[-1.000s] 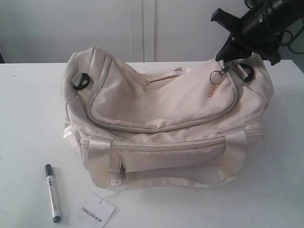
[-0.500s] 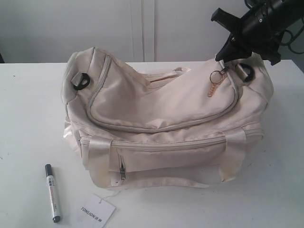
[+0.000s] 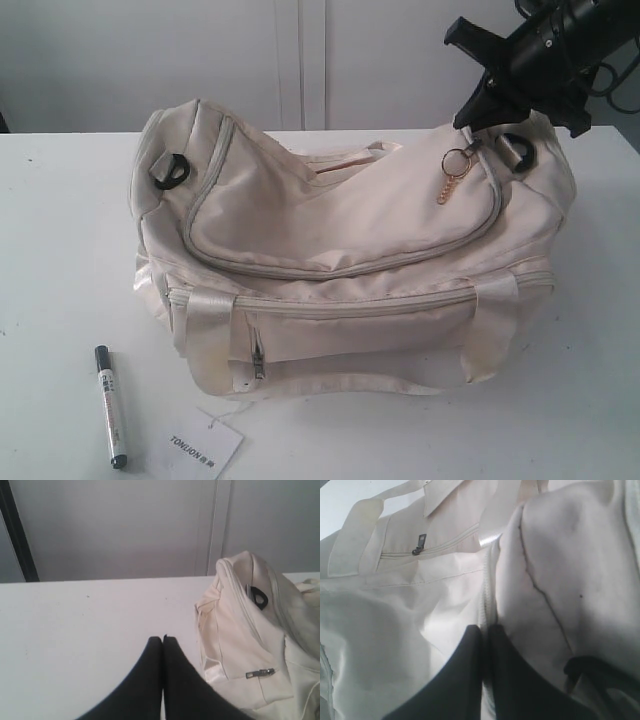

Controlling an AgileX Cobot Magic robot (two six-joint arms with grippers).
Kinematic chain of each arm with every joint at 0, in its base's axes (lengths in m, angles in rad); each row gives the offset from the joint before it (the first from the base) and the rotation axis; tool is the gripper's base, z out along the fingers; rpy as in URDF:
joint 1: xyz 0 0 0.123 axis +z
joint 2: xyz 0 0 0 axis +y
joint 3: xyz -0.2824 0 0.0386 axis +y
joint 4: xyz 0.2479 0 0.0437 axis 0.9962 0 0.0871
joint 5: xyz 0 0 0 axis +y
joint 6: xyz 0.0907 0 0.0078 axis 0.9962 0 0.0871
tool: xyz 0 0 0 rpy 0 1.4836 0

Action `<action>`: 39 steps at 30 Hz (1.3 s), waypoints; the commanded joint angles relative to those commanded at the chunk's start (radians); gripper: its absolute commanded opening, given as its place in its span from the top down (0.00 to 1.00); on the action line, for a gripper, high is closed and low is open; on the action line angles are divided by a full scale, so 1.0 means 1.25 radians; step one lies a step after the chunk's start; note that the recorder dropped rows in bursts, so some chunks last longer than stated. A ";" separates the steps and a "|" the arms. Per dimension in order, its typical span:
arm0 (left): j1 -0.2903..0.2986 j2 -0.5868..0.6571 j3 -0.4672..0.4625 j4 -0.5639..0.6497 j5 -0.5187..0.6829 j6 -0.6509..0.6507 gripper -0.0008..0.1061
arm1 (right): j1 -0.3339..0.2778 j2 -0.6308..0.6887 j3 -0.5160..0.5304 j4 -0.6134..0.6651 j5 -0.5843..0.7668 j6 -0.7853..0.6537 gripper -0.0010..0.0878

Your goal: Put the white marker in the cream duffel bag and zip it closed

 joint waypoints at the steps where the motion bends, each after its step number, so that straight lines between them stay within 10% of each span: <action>1: 0.000 0.022 -0.010 -0.004 0.008 0.004 0.99 | 0.000 0.000 0.000 0.000 0.000 0.000 0.99; 25: -0.198 0.368 -0.258 -0.046 0.139 0.130 0.99 | 0.000 0.000 0.000 0.000 0.000 0.000 0.99; 39: -0.432 0.629 -0.396 -0.051 0.036 0.130 0.99 | 0.000 0.000 0.000 0.000 0.000 0.000 0.99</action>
